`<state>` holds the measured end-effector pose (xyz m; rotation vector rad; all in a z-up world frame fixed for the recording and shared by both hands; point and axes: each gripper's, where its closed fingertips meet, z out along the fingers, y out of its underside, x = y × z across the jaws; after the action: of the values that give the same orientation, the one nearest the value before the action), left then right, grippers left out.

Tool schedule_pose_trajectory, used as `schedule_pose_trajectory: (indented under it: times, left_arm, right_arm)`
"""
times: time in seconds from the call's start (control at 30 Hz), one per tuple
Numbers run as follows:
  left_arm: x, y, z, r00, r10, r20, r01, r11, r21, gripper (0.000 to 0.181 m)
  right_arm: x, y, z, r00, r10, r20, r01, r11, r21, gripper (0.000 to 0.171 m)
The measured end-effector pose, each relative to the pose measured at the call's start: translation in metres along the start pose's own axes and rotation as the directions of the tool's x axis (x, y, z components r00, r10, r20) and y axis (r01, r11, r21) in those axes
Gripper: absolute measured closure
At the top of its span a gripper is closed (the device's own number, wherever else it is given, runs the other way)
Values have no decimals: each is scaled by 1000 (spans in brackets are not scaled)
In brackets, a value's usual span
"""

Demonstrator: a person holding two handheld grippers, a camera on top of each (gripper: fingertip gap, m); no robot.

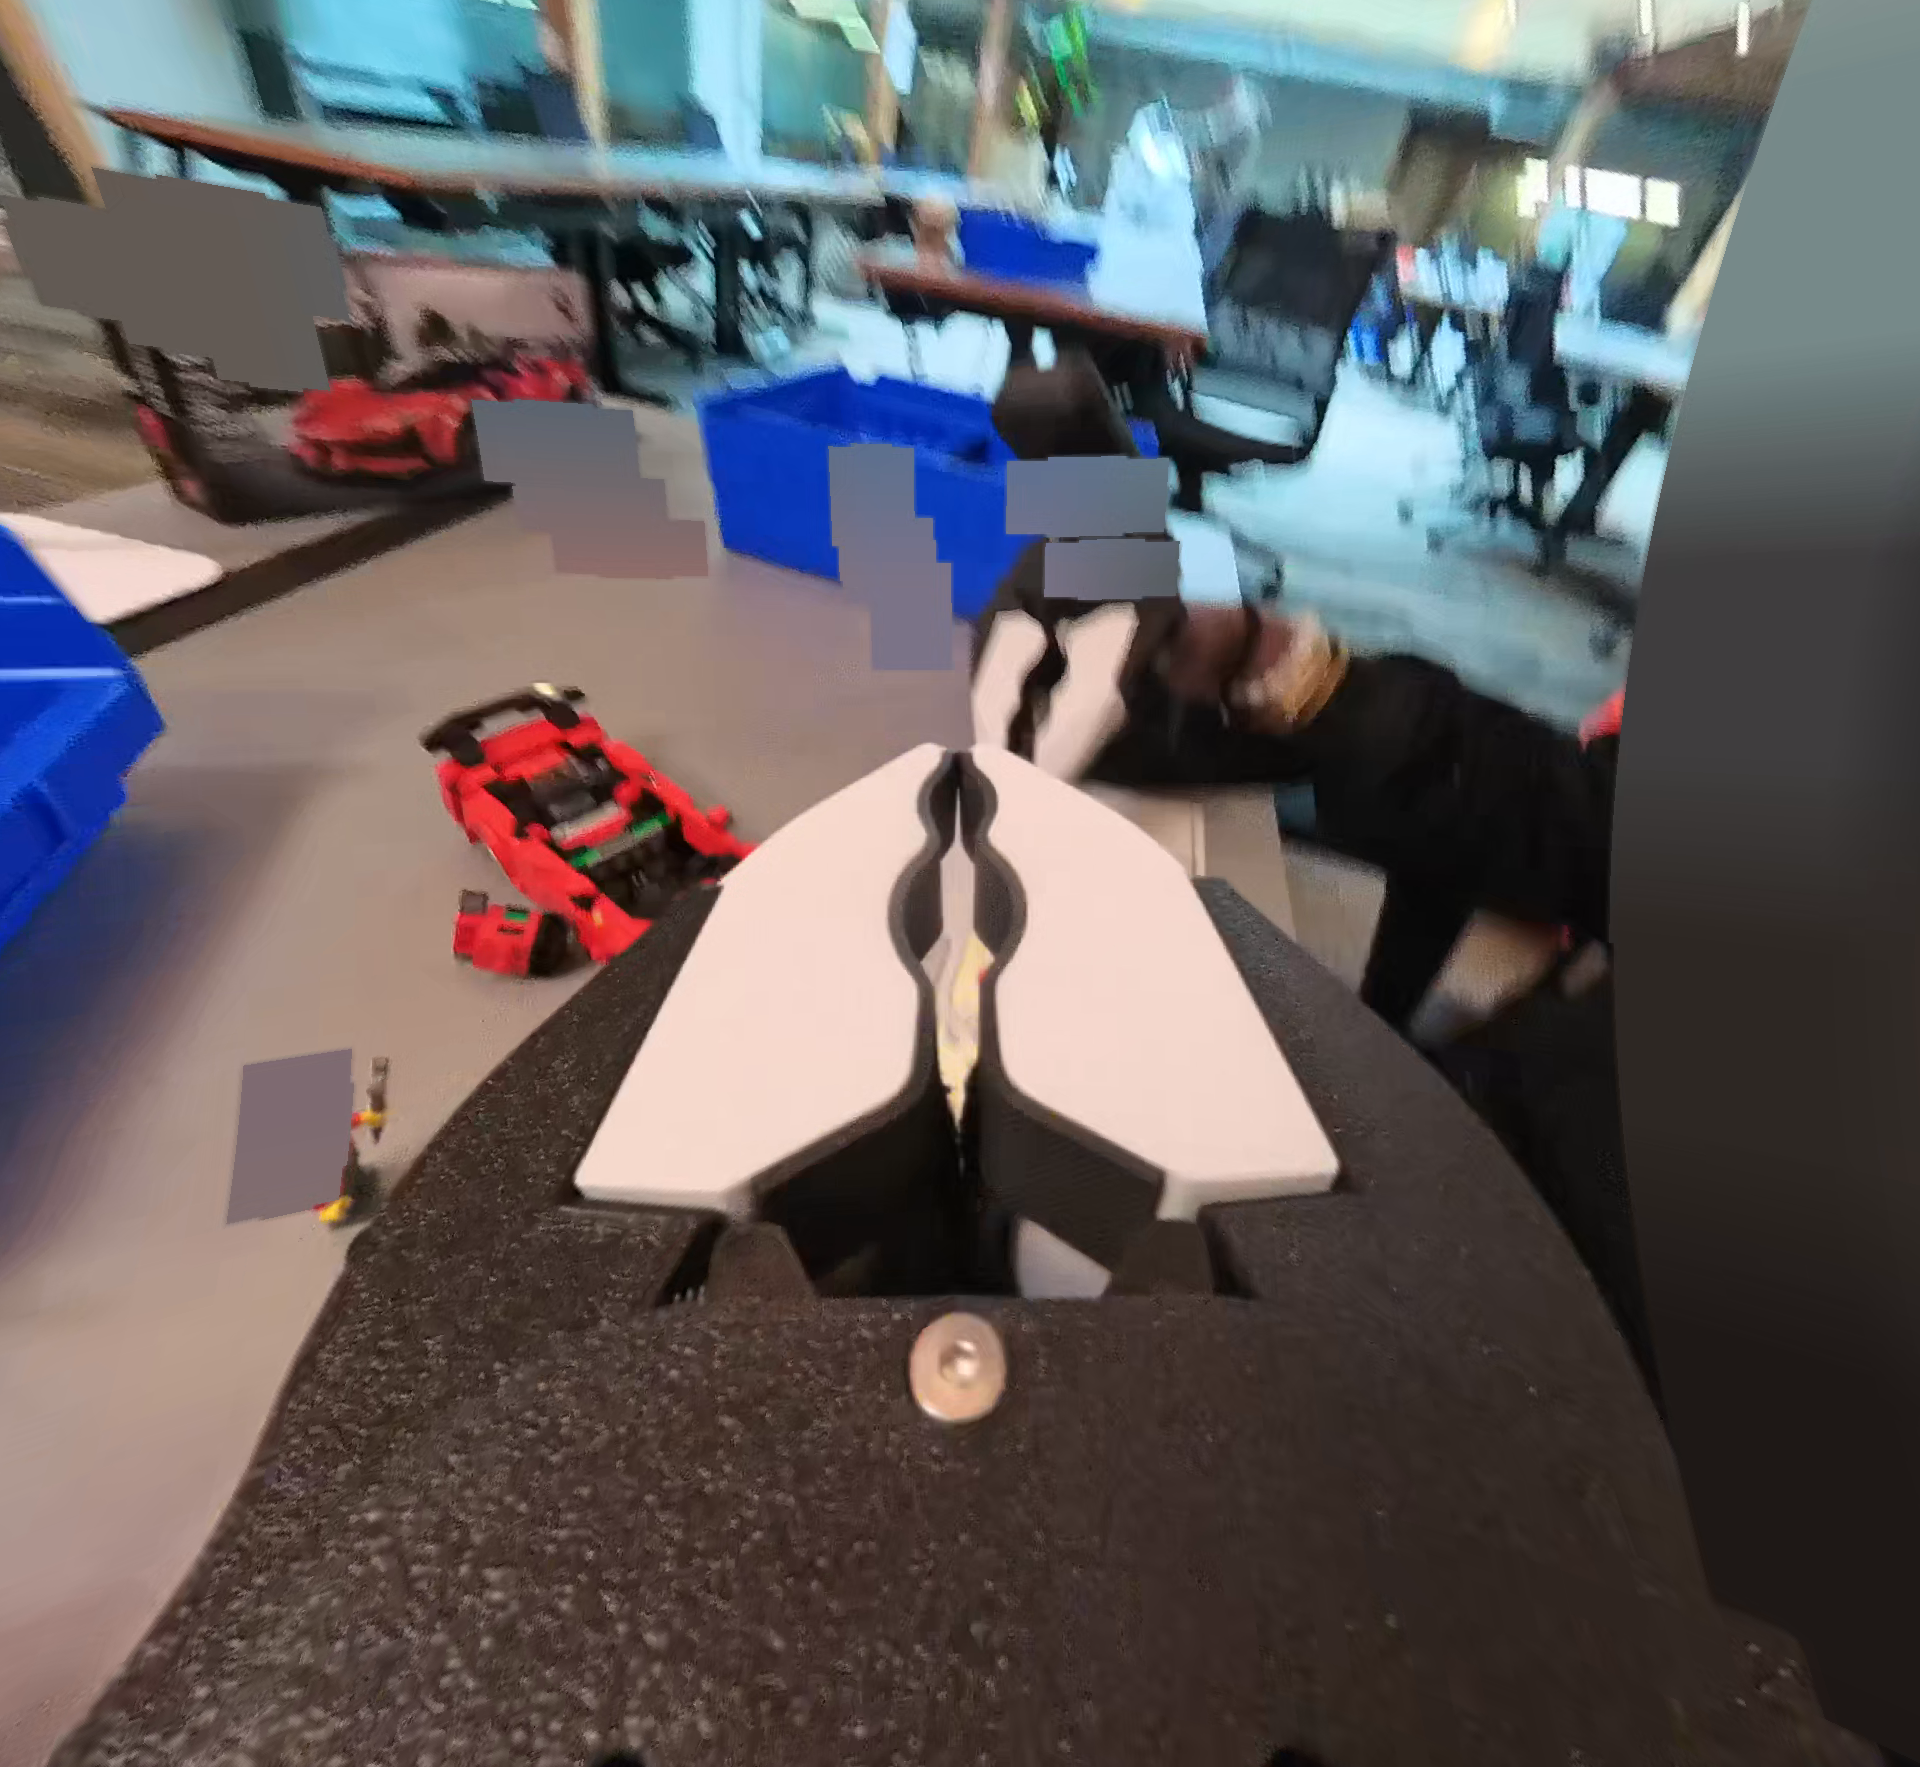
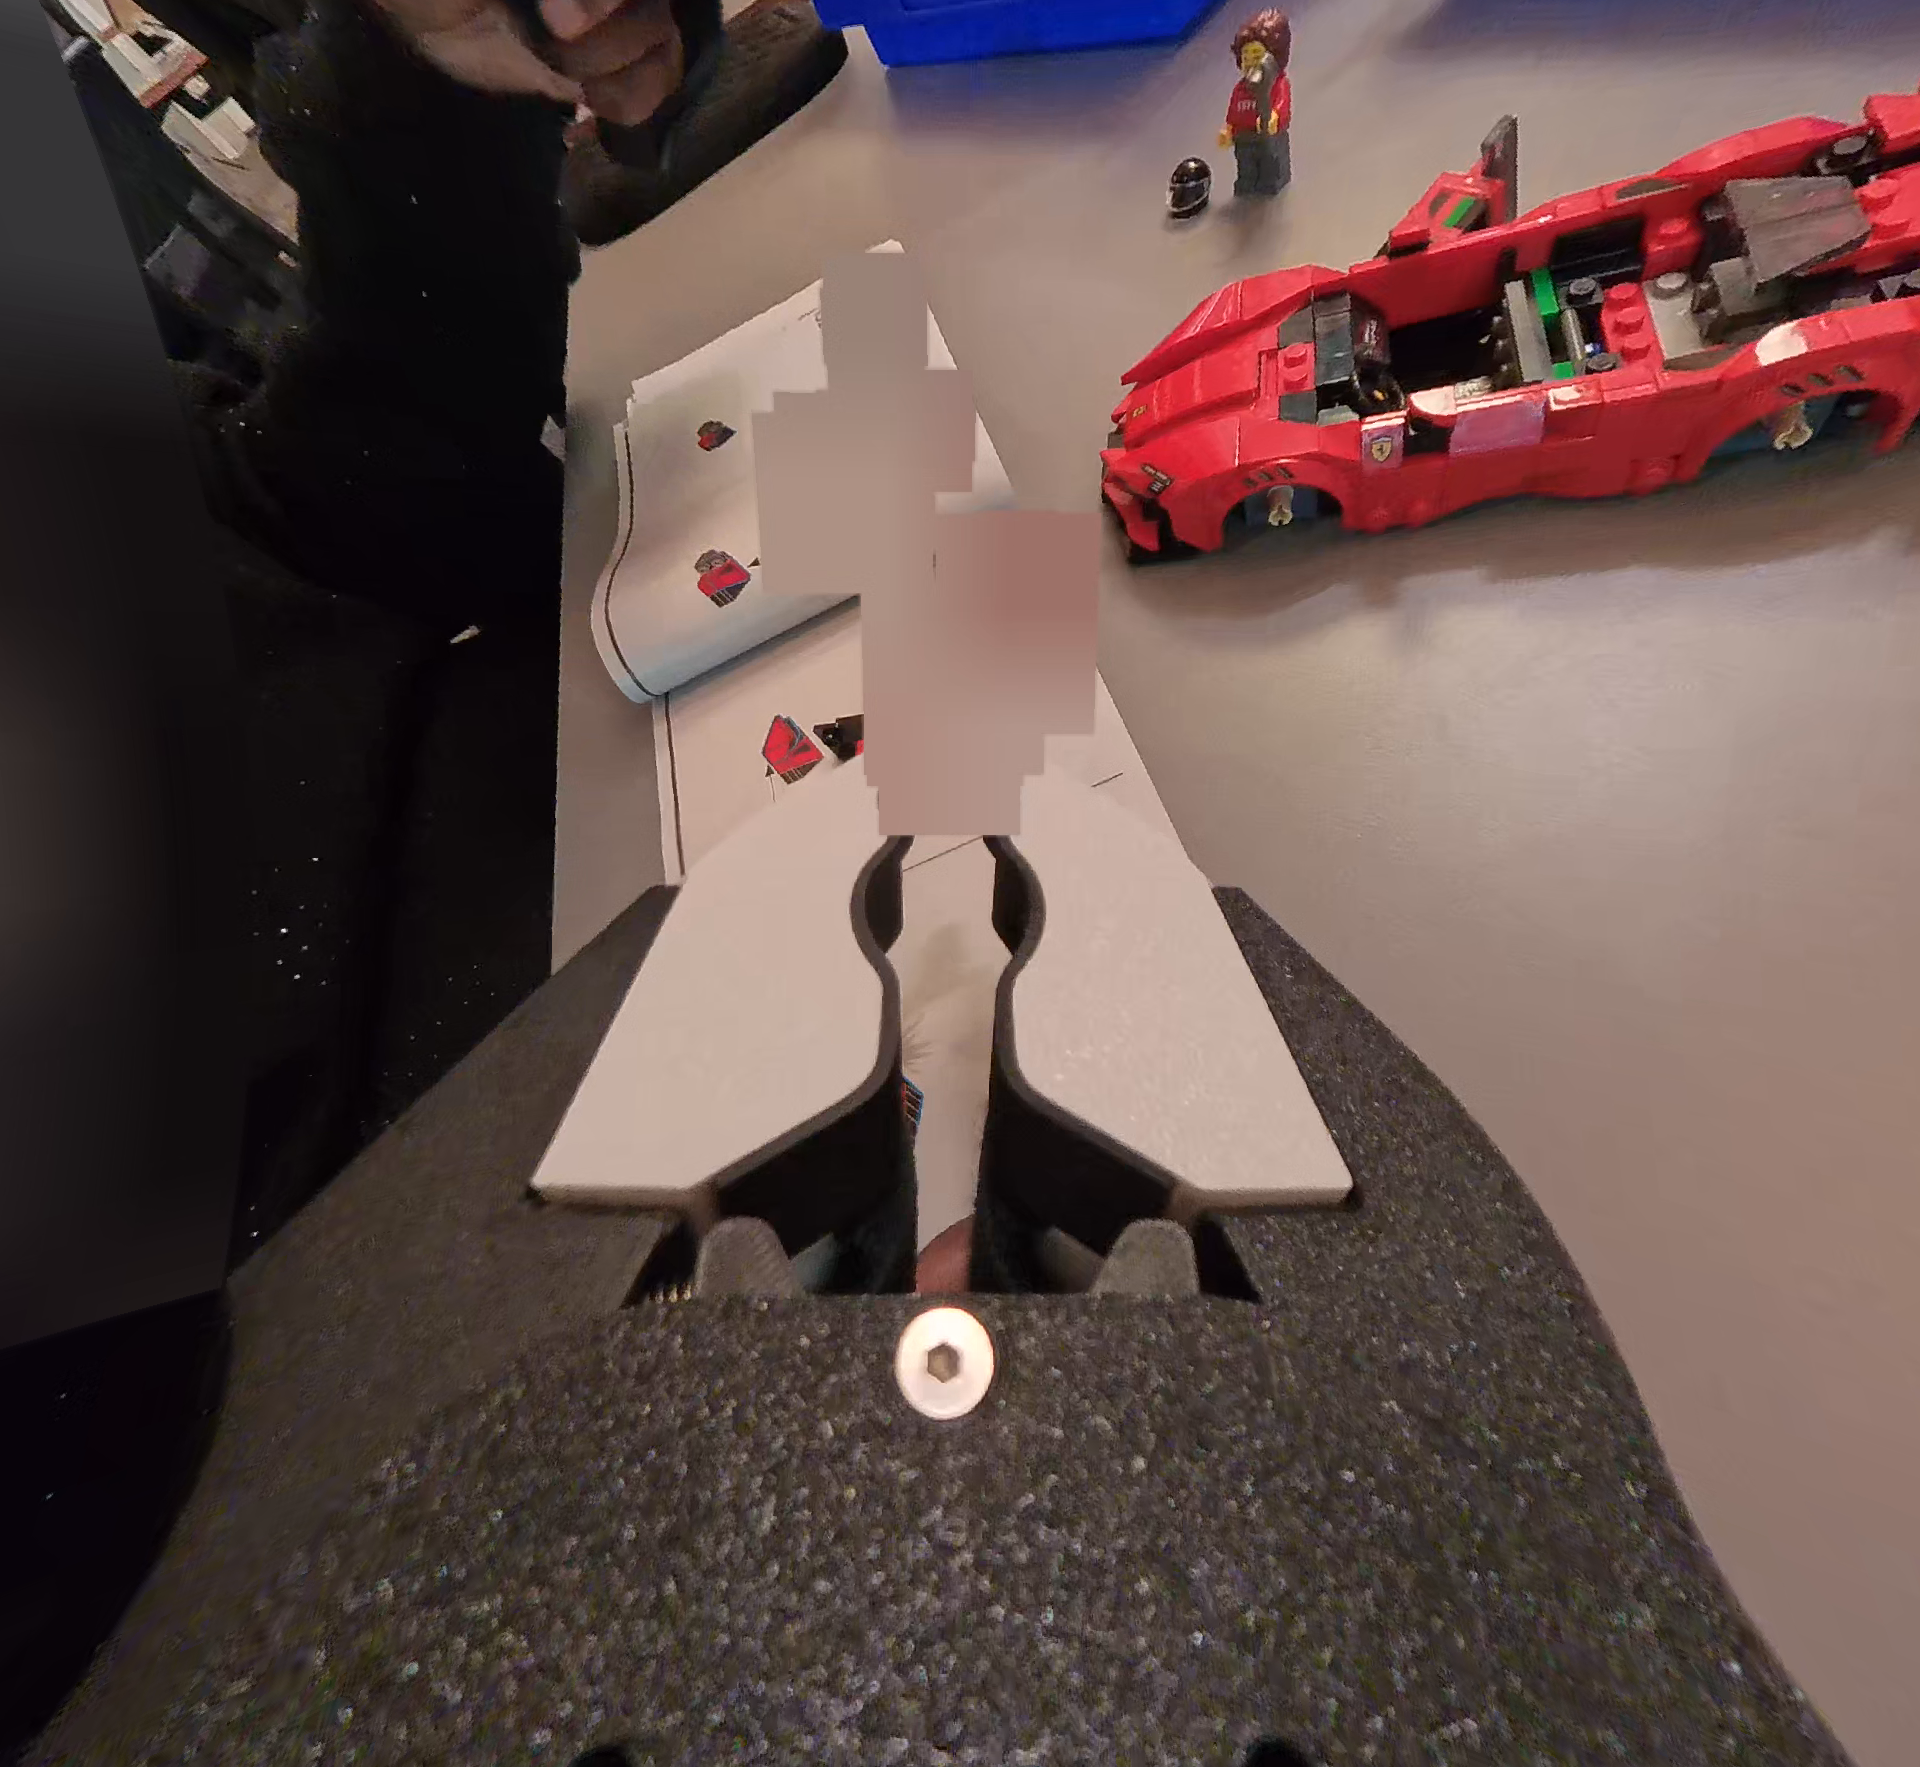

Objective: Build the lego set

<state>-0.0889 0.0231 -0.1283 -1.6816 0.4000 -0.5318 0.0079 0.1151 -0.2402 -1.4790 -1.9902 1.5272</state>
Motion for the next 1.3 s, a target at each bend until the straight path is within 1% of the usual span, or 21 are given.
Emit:
schedule_pose_trajectory:
  times: [0.1, 0.17, 0.23, 0.27, 0.3, 0.37, 0.43, 0.5, 0.57, 0.6, 0.67, 0.7, 0.73, 0.77, 0.83, 0.97, 1.03, 1.07, 1.13, 1.2, 1.3]
  left_arm:
    - [2, 31, 5, 994, 110, 16, -103, 969, -224, 181]
    - [6, 49, 9, 993, 119, -4, -113, 934, -338, 181]
    - [8, 61, 14, 993, 114, -7, -107, 906, -410, 178]
    - [14, 62, 16, 994, 102, -38, -108, 903, -416, 177]
    - [27, 56, 19, 992, 74, -106, -109, 920, -377, 177]
    - [55, 25, 21, 969, 31, -246, -80, 978, -194, 177]
    - [63, -2, 16, 961, 12, -277, -27, 998, -52, 176]
    - [51, -2, 9, 977, -2, -214, -11, 998, -61, 176]
    - [28, 18, 3, 995, -4, -97, -12, 986, -165, 176]
    - [17, 28, -1, 999, -12, -43, 2, 976, -218, 176]
    - [6, 37, -7, 999, -29, 15, 32, 961, -273, 176]
    - [5, 36, -8, 999, -30, 17, 34, 963, -267, 175]
    - [6, 32, -9, 1000, -27, 8, 28, 969, -244, 175]
    - [9, 27, -8, 1000, -23, -5, 22, 976, -217, 175]
    - [12, 21, -7, 1000, -20, -15, 17, 981, -191, 175]
    - [12, 26, -5, 1000, 16, 15, -12, 969, -245, 172]
    - [14, 27, -4, 999, 34, 16, -28, 965, -261, 171]
    - [14, 27, -4, 999, 38, 19, -32, 964, -264, 170]
    - [15, 28, -4, 999, 45, 20, -38, 962, -271, 170]
    - [13, 30, -6, 998, 51, 29, -41, 958, -286, 169]
    - [5, 33, -11, 996, 57, 73, -32, 953, -302, 167]
  right_arm:
    - [0, 3, 2, 1000, -18, -12, 17, 999, -29, 159]
    - [1, 6, 4, 999, -26, -22, 24, 998, -52, 159]
    - [1, 9, 6, 999, -34, -27, 32, 996, -79, 159]
    - [1, 10, 7, 999, -42, -29, 39, 995, -89, 159]
    - [0, 11, 7, 998, -51, -32, 48, 994, -96, 159]
    - [-2, 11, 7, 996, -79, -33, 75, 992, -102, 159]
    - [-5, 1, -3, 981, -175, -87, 168, 983, -80, 159]
    - [-9, -22, -34, 940, -262, -220, 258, 965, -45, 159]
    - [-4, -44, -87, 870, -252, -423, 268, 963, -22, 160]
    - [2, -51, -121, 804, -231, -548, 269, 963, -10, 160]
    - [18, -47, -200, 601, -139, -787, 242, 970, 13, 160]
    - [28, -34, -240, 481, -67, -874, 194, 980, 31, 160]
    - [37, -15, -270, 389, -1, -921, 129, 990, 54, 160]
    - [44, 4, -289, 346, 53, -937, 59, 995, 78, 160]
    - [56, 32, -300, 342, 126, -931, -38, 992, 120, 160]
    - [80, 57, -298, 334, 197, -922, -134, 978, 160, 159]
    - [92, 73, -296, 307, 229, -924, -210, 963, 169, 157]
    - [96, 80, -296, 292, 247, -924, -241, 954, 179, 143]
    - [101, 85, -298, 276, 274, -921, -256, 945, 205, 135]
    - [101, 81, -302, 267, 292, -918, -226, 945, 235, 126]
    - [100, 74, -314, 216, 318, -923, -174, 943, 284, 124]
